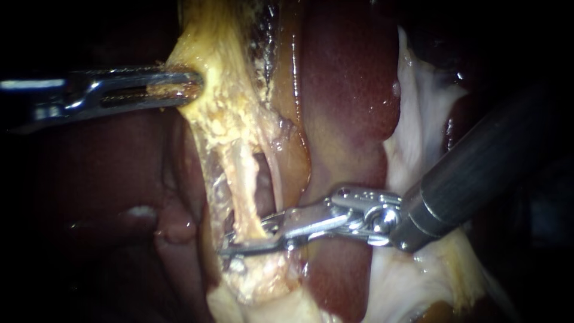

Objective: Going back first clip left tube

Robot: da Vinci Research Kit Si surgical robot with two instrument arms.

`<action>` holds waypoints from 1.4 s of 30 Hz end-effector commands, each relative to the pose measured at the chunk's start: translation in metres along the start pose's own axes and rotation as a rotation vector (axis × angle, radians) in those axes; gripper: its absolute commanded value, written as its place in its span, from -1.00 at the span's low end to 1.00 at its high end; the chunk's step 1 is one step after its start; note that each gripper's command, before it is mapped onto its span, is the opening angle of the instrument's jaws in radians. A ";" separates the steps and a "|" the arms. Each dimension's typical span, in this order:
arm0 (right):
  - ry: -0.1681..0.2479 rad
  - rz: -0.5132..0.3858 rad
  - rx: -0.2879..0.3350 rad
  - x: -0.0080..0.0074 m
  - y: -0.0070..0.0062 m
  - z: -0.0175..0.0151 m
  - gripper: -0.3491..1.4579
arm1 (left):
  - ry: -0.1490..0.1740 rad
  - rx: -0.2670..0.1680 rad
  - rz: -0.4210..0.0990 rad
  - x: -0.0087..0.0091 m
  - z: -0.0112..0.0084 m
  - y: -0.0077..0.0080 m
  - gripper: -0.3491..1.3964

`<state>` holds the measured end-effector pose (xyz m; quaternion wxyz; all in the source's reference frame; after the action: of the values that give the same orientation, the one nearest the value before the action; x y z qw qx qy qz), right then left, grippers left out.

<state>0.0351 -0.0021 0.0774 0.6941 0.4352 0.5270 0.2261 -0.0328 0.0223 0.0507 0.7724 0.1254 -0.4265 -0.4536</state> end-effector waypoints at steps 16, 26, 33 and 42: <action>0.022 -0.047 -0.028 0.0003 0.0002 0.0003 0.03 | 0.000 0.001 0.001 0.0000 0.0000 0.0001 -1.00; 0.019 -0.234 -0.050 0.0006 -0.0003 -0.0024 0.05 | 0.000 0.002 0.001 0.0001 -0.0001 0.0001 -1.00; 0.019 -0.360 -0.087 0.0011 -0.0014 -0.0071 0.05 | 0.000 0.002 0.002 0.0002 -0.0002 0.0002 -1.00; 0.031 -0.457 -0.144 0.0038 -0.0032 -0.0145 0.05 | 0.000 0.003 0.003 0.0003 0.0000 0.0006 -1.00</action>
<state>0.0220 0.0048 0.0713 0.7479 0.2493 0.6058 0.1075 -0.0324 0.0224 0.0513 0.7729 0.1255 -0.4272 -0.4521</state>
